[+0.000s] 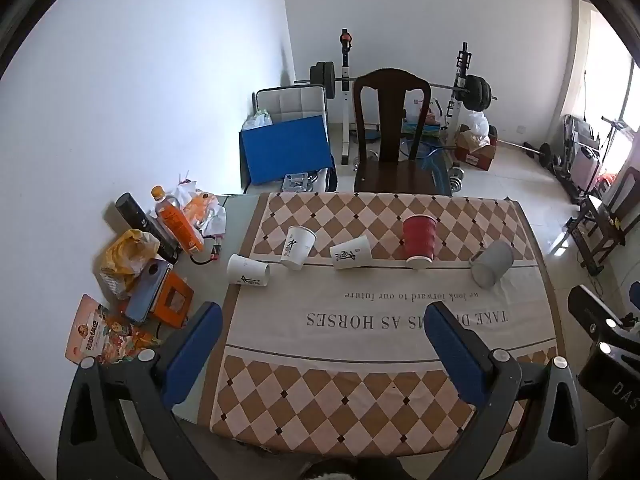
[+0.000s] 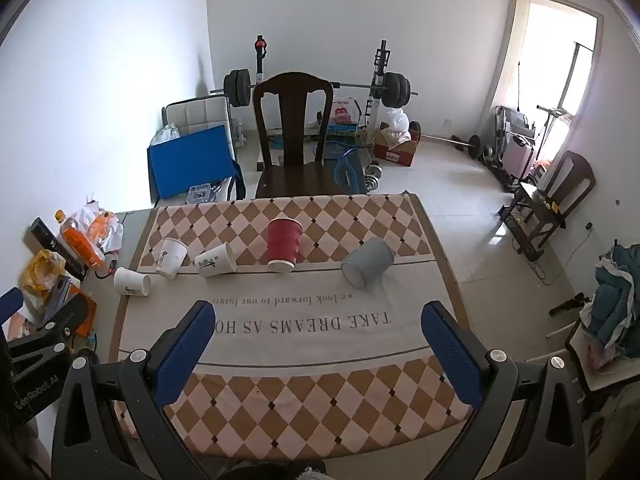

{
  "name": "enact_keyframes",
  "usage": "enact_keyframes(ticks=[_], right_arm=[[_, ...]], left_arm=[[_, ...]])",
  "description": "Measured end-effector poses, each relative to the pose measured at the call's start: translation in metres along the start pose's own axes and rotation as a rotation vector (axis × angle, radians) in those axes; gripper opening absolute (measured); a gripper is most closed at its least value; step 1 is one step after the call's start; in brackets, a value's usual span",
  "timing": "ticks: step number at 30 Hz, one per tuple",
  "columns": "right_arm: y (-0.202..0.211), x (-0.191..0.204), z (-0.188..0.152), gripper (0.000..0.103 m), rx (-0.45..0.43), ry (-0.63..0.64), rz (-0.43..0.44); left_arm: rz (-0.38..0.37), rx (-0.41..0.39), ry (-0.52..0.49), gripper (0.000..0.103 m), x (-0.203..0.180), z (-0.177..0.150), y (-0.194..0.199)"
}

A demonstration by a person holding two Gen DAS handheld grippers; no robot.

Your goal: Flip cup upright

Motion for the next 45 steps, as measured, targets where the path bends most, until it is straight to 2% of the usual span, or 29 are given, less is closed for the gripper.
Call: enact_keyframes(ticks=[15,45], right_arm=[[0.002,-0.006,-0.004,0.103,-0.012,-0.004,-0.002],[0.012,-0.016,-0.002,0.103,-0.011,-0.002,-0.004]], left_arm=[[-0.017,0.001,-0.007,0.103,-0.023,0.004,0.004],[-0.034,-0.023,-0.001,0.103,-0.017,0.006,0.019]])
Point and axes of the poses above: each gripper's, at about its wrist camera, not at the fingertips, and y roughly against the way its jaws point, x to its left, z to its top, the point moved 1 cm from there along -y, roughly the way its jaws point, and after that the axes turned 14 degrees about z, right-handed, at the moved point
